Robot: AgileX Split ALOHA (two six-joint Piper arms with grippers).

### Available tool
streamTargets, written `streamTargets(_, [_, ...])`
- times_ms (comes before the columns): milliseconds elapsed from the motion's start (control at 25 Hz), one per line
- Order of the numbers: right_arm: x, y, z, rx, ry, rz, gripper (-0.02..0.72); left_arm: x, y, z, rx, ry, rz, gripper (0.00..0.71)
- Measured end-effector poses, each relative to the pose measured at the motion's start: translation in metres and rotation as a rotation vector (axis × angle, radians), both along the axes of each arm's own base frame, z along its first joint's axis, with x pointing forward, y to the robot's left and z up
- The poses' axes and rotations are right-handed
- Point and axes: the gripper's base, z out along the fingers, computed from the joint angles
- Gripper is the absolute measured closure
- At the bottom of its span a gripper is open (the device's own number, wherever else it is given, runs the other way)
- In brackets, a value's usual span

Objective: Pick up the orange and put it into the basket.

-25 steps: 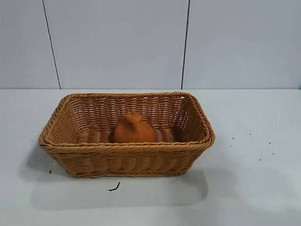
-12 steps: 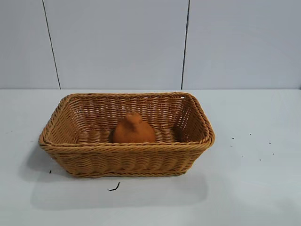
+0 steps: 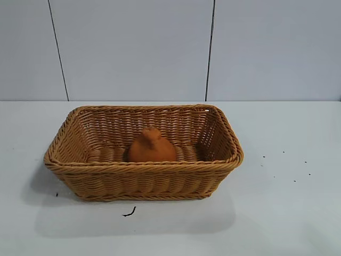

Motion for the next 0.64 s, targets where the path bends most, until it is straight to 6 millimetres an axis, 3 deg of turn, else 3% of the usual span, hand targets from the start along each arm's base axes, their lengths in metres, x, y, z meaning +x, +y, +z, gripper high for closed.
streamTargets(640, [-0.0036,0.0006,-0.0003,0.007,-0.018,-0.003,0.008,0.0000,0.0000,0.0000,0.000,0.000,0.000,0.037])
